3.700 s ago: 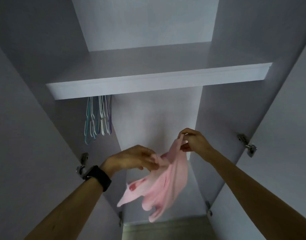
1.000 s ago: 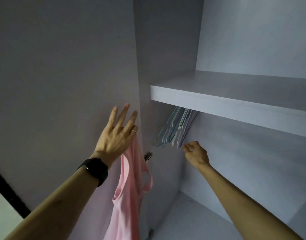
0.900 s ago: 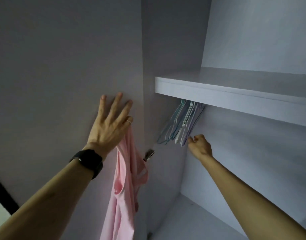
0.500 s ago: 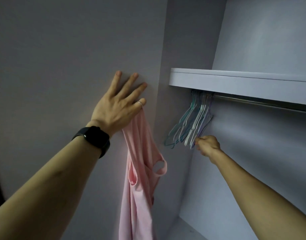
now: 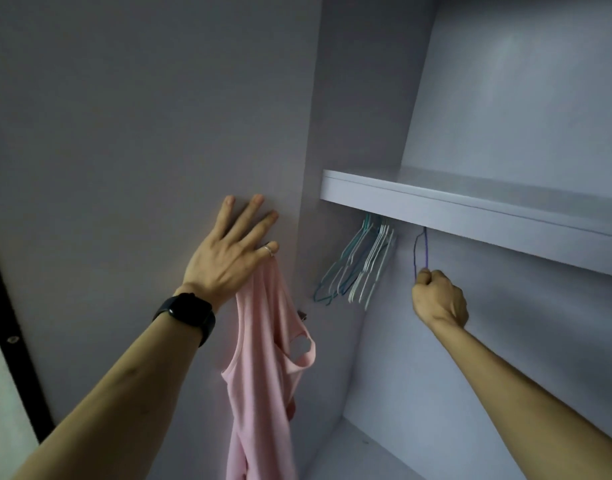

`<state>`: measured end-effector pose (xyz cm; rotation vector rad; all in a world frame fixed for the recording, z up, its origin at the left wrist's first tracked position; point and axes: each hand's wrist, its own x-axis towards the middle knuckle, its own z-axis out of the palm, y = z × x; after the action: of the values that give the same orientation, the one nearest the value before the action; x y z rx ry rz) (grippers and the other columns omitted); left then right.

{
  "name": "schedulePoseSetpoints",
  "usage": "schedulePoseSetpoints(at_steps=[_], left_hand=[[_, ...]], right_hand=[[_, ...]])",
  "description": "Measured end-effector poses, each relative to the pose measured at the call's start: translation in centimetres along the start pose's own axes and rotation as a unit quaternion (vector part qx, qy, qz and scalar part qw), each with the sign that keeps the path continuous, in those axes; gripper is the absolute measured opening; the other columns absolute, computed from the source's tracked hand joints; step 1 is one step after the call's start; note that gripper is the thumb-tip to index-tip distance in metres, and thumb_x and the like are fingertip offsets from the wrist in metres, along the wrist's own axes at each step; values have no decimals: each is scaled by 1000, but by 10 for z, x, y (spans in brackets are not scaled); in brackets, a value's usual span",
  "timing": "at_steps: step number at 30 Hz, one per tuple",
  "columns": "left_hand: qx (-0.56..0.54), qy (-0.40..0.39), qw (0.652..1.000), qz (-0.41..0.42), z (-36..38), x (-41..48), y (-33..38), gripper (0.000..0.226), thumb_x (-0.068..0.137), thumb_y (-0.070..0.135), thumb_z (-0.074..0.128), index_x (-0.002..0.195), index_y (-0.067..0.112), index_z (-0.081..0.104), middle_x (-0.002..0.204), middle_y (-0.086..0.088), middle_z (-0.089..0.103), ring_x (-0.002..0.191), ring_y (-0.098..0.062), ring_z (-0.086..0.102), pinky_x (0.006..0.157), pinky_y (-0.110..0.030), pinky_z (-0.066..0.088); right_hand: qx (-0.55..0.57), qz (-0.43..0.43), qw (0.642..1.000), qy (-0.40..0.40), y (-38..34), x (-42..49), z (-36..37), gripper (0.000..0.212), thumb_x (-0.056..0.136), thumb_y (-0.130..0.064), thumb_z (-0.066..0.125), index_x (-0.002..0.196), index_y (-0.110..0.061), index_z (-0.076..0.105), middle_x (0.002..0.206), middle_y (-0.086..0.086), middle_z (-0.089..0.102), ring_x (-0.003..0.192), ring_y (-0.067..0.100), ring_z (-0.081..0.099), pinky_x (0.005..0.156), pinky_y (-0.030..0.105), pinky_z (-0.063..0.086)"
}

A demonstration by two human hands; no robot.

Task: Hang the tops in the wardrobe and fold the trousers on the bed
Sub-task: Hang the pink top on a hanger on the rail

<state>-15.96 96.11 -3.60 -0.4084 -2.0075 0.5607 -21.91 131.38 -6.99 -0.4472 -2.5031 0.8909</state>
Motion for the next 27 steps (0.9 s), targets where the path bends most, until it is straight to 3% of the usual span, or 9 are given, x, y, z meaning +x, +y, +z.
schedulePoseSetpoints(at_steps=[4,6,9,12,16,19,21,24,27], left_hand=[[-125,2,988,-93,-20,12,5,18,95,29,59,97,15,70,136,-13,59,134,-38,48,123,-52,0],[-226,-47,960,-158,-42,16,17,31,99,36,44,100,16,68,114,-10,65,110,-35,58,117,-50,21],[-396,-193,860,-258,-78,13,47,26,100,43,49,105,24,66,102,-2,71,95,-32,63,83,-39,47],[-520,-270,768,-259,-103,5,79,11,93,36,68,98,26,71,93,6,74,91,-18,67,83,-30,51],[-558,-329,737,-194,-121,-11,117,4,92,33,71,94,35,69,93,13,71,80,-5,61,83,-25,48],[-578,-363,710,-169,-130,-18,144,47,92,35,70,134,47,53,90,18,69,78,-3,58,81,-19,45],[-582,-370,709,-148,-135,-21,161,60,92,33,70,145,49,45,88,18,69,77,0,58,77,-8,39],[-575,-377,713,-132,-134,-26,177,39,91,27,74,129,36,67,97,2,76,83,-8,63,74,-2,36],[-576,-384,713,-115,-132,-27,189,22,89,24,76,111,27,78,100,4,77,77,-4,60,76,-5,41]], right_hand=[[41,-1,999,-16,18,-49,-36,38,106,-39,31,99,-11,57,97,20,65,85,37,56,75,39,43],[74,7,997,-30,28,-81,-64,38,106,-39,35,84,-13,51,82,12,64,76,33,56,69,36,43],[151,35,987,-49,49,-137,-97,48,105,-40,43,68,-11,39,60,2,51,61,23,47,58,34,38],[212,77,973,-43,74,-187,-115,54,103,-45,49,66,-11,30,53,-5,34,55,16,32,56,33,31],[267,95,957,-67,98,-237,-125,56,101,-45,52,65,-6,35,55,5,37,55,16,35,55,33,34],[277,95,951,-102,102,-262,-133,55,99,-44,55,60,-9,38,50,2,40,51,14,38,53,28,38],[288,102,944,-125,108,-276,-136,54,94,-48,54,58,-12,38,48,0,38,49,14,37,52,26,37],[319,111,930,-143,121,-290,-139,51,90,-51,54,54,-20,37,47,1,35,46,14,33,50,28,33],[329,112,922,-168,135,-294,-145,51,91,-50,54,50,-25,37,47,-2,34,45,13,33,50,25,32]])
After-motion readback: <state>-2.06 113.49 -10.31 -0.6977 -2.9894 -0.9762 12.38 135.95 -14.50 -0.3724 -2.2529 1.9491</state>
